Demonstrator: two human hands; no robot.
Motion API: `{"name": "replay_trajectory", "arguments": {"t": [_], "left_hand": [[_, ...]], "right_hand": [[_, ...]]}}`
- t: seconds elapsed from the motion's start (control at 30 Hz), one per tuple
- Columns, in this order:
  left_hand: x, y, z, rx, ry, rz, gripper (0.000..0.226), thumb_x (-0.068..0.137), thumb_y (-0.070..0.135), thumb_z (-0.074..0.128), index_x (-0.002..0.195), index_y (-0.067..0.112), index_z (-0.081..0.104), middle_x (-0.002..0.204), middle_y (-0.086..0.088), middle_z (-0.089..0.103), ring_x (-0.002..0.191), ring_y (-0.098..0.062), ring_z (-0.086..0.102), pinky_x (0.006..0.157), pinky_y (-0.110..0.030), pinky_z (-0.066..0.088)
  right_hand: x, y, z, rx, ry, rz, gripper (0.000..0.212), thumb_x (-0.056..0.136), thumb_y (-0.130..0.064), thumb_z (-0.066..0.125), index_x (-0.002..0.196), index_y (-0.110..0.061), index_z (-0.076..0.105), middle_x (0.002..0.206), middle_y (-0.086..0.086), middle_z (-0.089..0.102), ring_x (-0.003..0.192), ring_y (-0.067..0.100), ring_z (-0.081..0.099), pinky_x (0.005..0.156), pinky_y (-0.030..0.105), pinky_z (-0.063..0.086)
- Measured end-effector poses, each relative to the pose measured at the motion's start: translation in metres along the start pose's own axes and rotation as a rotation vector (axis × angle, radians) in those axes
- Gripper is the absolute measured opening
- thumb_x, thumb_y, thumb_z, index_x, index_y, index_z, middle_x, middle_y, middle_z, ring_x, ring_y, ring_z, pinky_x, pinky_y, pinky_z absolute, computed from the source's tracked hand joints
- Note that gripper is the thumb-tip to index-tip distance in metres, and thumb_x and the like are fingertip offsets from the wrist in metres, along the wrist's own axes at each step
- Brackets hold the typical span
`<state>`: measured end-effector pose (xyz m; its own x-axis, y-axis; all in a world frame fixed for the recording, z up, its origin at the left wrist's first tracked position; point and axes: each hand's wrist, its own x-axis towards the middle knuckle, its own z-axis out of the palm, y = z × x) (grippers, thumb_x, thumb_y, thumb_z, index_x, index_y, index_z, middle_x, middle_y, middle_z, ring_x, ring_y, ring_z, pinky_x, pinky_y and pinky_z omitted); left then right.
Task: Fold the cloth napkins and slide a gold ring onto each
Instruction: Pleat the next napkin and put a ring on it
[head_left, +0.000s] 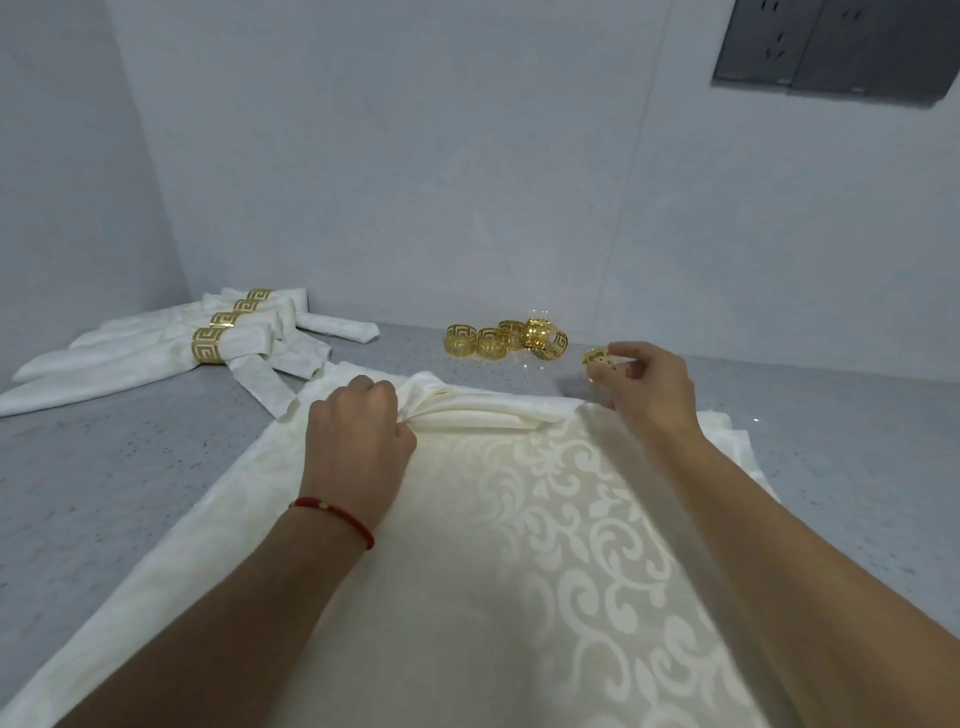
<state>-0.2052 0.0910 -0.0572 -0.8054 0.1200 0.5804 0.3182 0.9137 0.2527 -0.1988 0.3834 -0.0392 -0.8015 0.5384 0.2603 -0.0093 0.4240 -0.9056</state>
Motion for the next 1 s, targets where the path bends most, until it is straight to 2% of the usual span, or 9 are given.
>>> {"name": "replay_trajectory", "arguments": {"t": [0.07, 0.17, 0.27, 0.33, 0.4, 0.5, 0.57, 0.8, 1.0], "left_hand": [[0.001, -0.002, -0.001, -0.001, 0.002, -0.018, 0.029, 0.070, 0.004, 0.067, 0.059, 0.011, 0.041, 0.066, -0.011, 0.050, 0.062, -0.032, 0.049, 0.060, -0.043, 0.044], [0.002, -0.003, -0.001, 0.005, 0.015, -0.026, 0.027, 0.070, 0.004, 0.067, 0.060, 0.010, 0.043, 0.067, -0.011, 0.051, 0.062, -0.033, 0.050, 0.062, -0.043, 0.044], [0.002, -0.005, -0.001, 0.017, 0.013, -0.033, 0.026, 0.072, 0.006, 0.067, 0.061, 0.011, 0.044, 0.068, -0.011, 0.053, 0.064, -0.034, 0.053, 0.064, -0.044, 0.045], [0.003, -0.005, -0.002, 0.009, 0.022, -0.033, 0.027, 0.072, 0.006, 0.067, 0.061, 0.011, 0.043, 0.068, -0.011, 0.053, 0.064, -0.034, 0.053, 0.065, -0.045, 0.046], [0.004, -0.005, -0.003, 0.005, 0.038, -0.032, 0.027, 0.071, 0.004, 0.066, 0.061, 0.011, 0.042, 0.067, -0.011, 0.052, 0.062, -0.034, 0.052, 0.064, -0.046, 0.046], [0.005, -0.005, -0.004, 0.008, 0.044, -0.026, 0.027, 0.070, 0.002, 0.067, 0.060, 0.010, 0.043, 0.066, -0.011, 0.051, 0.061, -0.034, 0.051, 0.063, -0.046, 0.046], [0.005, -0.006, -0.004, 0.017, 0.043, -0.030, 0.027, 0.071, 0.003, 0.067, 0.061, 0.010, 0.044, 0.067, -0.011, 0.051, 0.062, -0.034, 0.051, 0.063, -0.045, 0.046], [0.005, -0.005, -0.005, -0.003, 0.055, 0.003, 0.026, 0.070, 0.002, 0.067, 0.059, 0.010, 0.045, 0.064, -0.010, 0.050, 0.061, -0.033, 0.051, 0.061, -0.044, 0.047], [0.001, 0.000, -0.010, -0.088, 0.118, 0.116, 0.034, 0.062, -0.003, 0.069, 0.060, 0.013, 0.039, 0.061, -0.010, 0.048, 0.055, -0.033, 0.048, 0.054, -0.046, 0.047]], "right_hand": [[-0.020, 0.003, -0.008, 0.206, -0.037, 0.031, 0.042, 0.087, -0.029, 0.080, 0.126, -0.017, 0.068, 0.088, 0.003, 0.067, 0.086, 0.022, 0.074, 0.088, 0.043, 0.062], [-0.038, 0.003, -0.014, 0.409, -0.070, 0.078, 0.024, 0.096, -0.023, 0.072, 0.117, -0.012, 0.073, 0.107, 0.013, 0.073, 0.103, 0.026, 0.073, 0.084, 0.038, 0.064], [-0.043, 0.006, -0.016, 0.560, -0.091, 0.141, 0.025, 0.093, -0.018, 0.072, 0.118, -0.014, 0.073, 0.115, 0.014, 0.073, 0.109, 0.027, 0.072, 0.091, 0.038, 0.061], [-0.044, 0.006, -0.017, 0.655, -0.130, 0.182, 0.032, 0.092, -0.013, 0.072, 0.124, -0.012, 0.070, 0.116, 0.012, 0.074, 0.109, 0.024, 0.072, 0.095, 0.038, 0.059], [-0.047, 0.001, -0.015, 0.723, -0.175, 0.206, 0.030, 0.094, -0.010, 0.069, 0.124, -0.008, 0.070, 0.109, 0.009, 0.075, 0.105, 0.022, 0.071, 0.096, 0.036, 0.059], [-0.051, -0.002, -0.010, 0.727, -0.214, 0.213, 0.023, 0.094, -0.007, 0.067, 0.116, -0.004, 0.072, 0.108, 0.017, 0.073, 0.102, 0.023, 0.069, 0.097, 0.037, 0.058], [-0.053, -0.001, -0.007, 0.708, -0.232, 0.221, 0.021, 0.092, -0.006, 0.070, 0.113, -0.003, 0.072, 0.107, 0.015, 0.073, 0.099, 0.021, 0.070, 0.100, 0.040, 0.057], [-0.057, 0.004, -0.006, 0.584, -0.322, 0.091, 0.034, 0.087, -0.001, 0.076, 0.120, -0.011, 0.071, 0.113, 0.009, 0.076, 0.109, 0.022, 0.072, 0.107, 0.046, 0.052], [-0.064, -0.001, -0.009, 0.495, -0.429, -0.008, 0.041, 0.084, 0.001, 0.078, 0.121, -0.015, 0.070, 0.116, 0.004, 0.076, 0.112, 0.023, 0.071, 0.105, 0.037, 0.052]]}}
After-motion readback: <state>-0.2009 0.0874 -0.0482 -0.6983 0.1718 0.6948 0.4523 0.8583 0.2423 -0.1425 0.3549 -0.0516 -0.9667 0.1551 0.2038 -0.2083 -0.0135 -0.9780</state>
